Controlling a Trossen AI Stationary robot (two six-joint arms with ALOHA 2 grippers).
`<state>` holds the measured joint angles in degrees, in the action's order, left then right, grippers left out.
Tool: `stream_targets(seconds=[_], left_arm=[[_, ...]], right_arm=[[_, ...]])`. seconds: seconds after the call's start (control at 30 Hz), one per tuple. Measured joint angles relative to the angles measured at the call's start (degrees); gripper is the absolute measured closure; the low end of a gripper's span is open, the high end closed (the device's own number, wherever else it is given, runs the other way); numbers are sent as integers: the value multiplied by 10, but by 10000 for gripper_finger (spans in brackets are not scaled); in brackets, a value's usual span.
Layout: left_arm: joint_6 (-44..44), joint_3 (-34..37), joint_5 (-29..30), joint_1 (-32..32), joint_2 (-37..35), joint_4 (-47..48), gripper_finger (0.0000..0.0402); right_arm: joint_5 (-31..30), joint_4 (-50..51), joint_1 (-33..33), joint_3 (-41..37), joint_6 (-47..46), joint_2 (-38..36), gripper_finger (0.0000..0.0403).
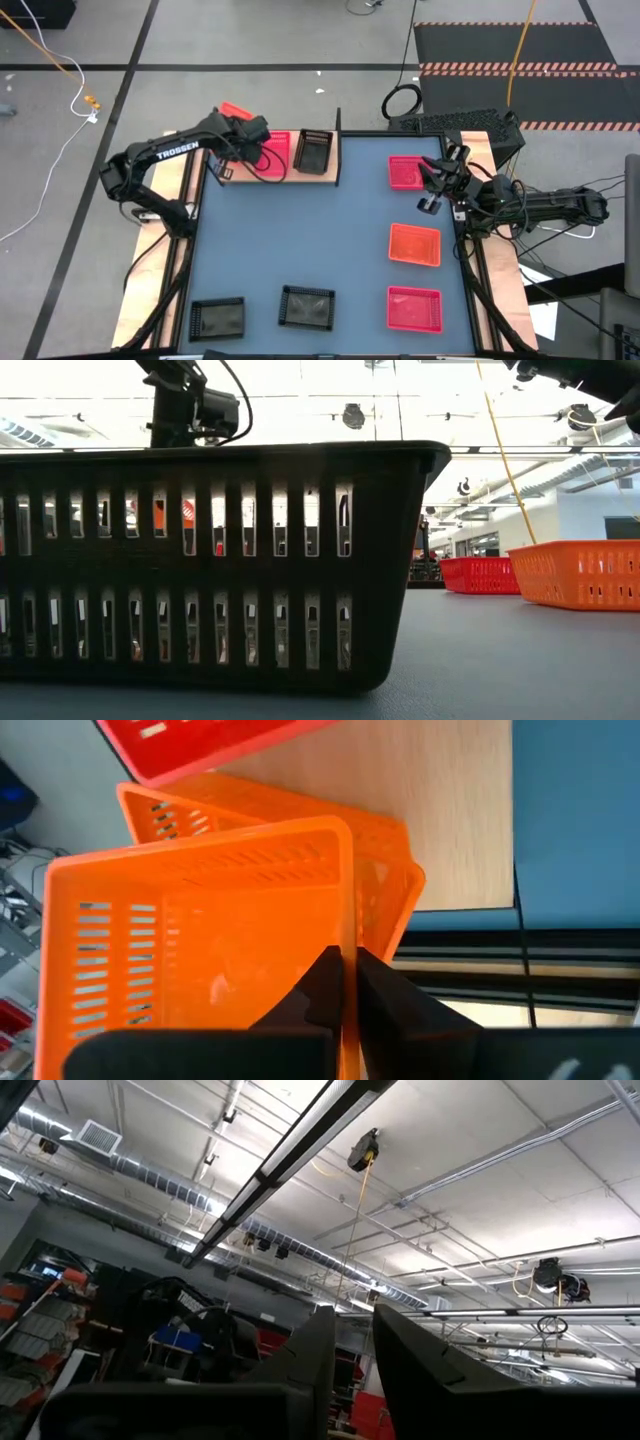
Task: Stack baskets on shelf by color
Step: Stack the left orange bin on top of the orange bin on the shelf
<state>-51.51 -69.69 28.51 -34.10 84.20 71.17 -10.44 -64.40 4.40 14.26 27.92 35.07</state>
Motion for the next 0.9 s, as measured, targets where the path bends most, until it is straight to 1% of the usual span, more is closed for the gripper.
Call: stream_targets(seconds=[0.1, 0.23, 0.3, 0.5, 0.57, 0.73, 0.83, 0.9], left_arm=[[0, 0, -4, 5, 0, -2, 380], [29, 0, -43, 15, 0, -1, 392], [46, 0, -54, 22, 0, -3, 393], [106, 0, -57, 48, 0, -23, 366], [120, 0, -57, 54, 0, -23, 364], [150, 0, -68, 50, 0, -22, 375], [178, 0, -96, 40, 0, -23, 377], [195, 0, -117, 30, 0, -27, 370]], right_arm=[[0, 0, 0, 0, 0, 0, 337], [0, 0, 0, 0, 2, 0, 337], [0, 0, 0, 0, 2, 0, 337], [0, 0, 0, 0, 2, 0, 337], [0, 0, 0, 0, 2, 0, 337], [0, 0, 0, 0, 2, 0, 337], [0, 0, 0, 0, 2, 0, 337], [0, 0, 0, 0, 1, 0, 337]])
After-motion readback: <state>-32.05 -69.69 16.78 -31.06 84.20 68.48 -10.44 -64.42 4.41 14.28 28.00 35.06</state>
